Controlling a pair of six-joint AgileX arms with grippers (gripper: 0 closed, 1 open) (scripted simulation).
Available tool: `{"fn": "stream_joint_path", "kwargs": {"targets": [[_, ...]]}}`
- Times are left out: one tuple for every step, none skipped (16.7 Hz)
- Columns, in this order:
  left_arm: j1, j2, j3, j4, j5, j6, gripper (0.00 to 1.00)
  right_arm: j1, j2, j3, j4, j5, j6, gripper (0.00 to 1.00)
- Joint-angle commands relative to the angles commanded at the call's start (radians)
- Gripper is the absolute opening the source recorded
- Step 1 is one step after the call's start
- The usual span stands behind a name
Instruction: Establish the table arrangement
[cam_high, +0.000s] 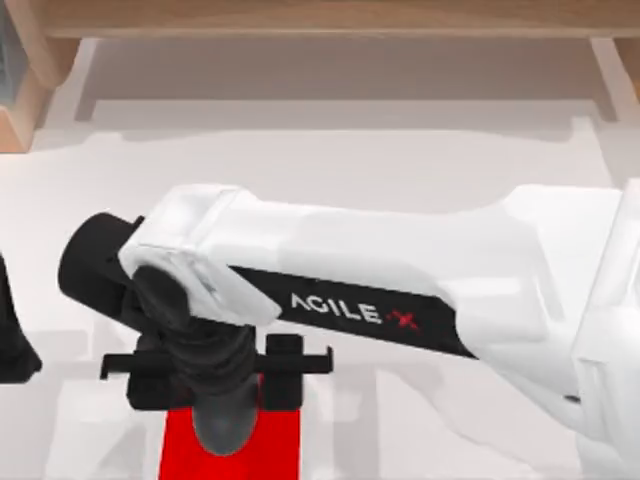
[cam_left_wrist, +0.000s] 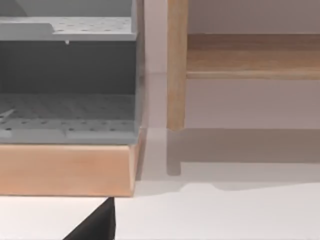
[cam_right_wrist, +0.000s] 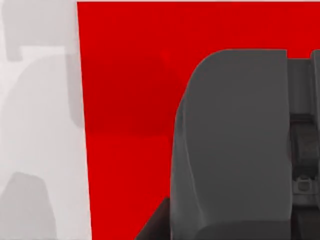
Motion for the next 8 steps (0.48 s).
{"fn": "stream_joint_path", "kwargs": {"targets": [[0.000,0.000,0.000,0.000,0.000,0.000,1.00,0.000,-0.002,0.002,0.001,0.001,0.000,0.00],[0.000,0.000,0.000,0.000,0.000,0.000,1.00,0.000,-0.004,0.005,0.002,0.001,0.001,0.00],[0.000,0.000,0.000,0.000,0.000,0.000,1.00,0.000,-0.007,0.008,0.003,0.002,0.001,0.00],[0.000,0.000,0.000,0.000,0.000,0.000,1.00,0.000,-0.009,0.010,0.004,0.002,0.001,0.00],[0.000,0.000,0.000,0.000,0.000,0.000,1.00,0.000,-0.011,0.013,0.006,0.003,0.001,0.00],[0.000,0.000,0.000,0.000,0.000,0.000,1.00,0.000,-0.014,0.015,0.008,0.003,0.001,0.00],[0.000,0.000,0.000,0.000,0.000,0.000,1.00,0.000,-0.016,0.017,0.010,0.003,0.001,0.00],[0.000,0.000,0.000,0.000,0.000,0.000,1.00,0.000,-0.018,0.018,0.012,0.004,0.001,0.00]]}}
